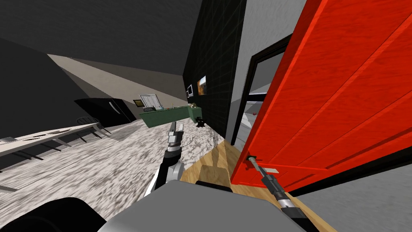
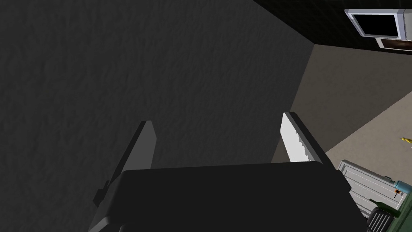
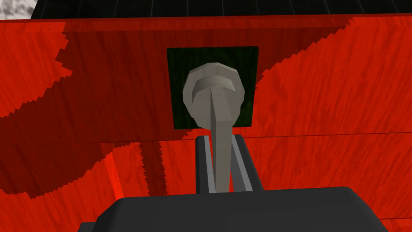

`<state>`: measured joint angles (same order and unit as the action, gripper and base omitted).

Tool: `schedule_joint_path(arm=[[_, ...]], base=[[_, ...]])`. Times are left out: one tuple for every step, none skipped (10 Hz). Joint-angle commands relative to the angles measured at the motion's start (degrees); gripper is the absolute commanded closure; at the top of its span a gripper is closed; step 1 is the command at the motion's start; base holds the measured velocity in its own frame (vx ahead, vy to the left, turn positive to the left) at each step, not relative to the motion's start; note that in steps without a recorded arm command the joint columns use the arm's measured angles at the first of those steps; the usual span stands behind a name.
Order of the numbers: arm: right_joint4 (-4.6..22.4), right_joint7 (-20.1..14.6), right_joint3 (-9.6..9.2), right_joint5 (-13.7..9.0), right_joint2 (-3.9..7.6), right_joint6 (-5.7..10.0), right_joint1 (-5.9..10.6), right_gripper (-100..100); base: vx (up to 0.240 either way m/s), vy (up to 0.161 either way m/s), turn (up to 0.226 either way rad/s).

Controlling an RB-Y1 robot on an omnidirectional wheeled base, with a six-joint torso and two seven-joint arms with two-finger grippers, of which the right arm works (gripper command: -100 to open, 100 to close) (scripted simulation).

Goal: Pull the door open

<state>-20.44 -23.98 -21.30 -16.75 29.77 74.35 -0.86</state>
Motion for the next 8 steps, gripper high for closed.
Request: schedule_joint_path(arm=[[-1.75, 0.33, 0.17, -0.25, 0.55, -0.68, -1.16, 100], [-1.75, 0.33, 0.17, -0.25, 0.55, -0.68, -1.16, 100], [-1.75, 0.33, 0.17, -0.25, 0.55, -0.68, -1.16, 100], [-1.29, -0.13, -0.45, -0.56, 1.15, 0.99, -2.09, 100], [-2.06, -0.13, -0.45, -0.56, 1.15, 0.99, -2.09, 100], [-1.29, -0.13, -0.45, -0.56, 1.15, 0.99, -2.09, 100], [-1.29, -0.13, -0.45, -0.56, 1.15, 0.99, -2.09, 100], [-1.30, -0.13, -0.45, -0.56, 1.15, 0.99, -2.09, 100]], base=[[-0.064, -0.046, -0.001], [-0.019, -0.008, -0.016], [-0.002, 0.007, -0.014], [-0.082, -0.028, 0.152], [-0.124, -0.049, 0.112], [-0.086, -0.029, 0.022], [-0.042, -0.011, -0.012], [-0.012, 0.001, -0.014]])
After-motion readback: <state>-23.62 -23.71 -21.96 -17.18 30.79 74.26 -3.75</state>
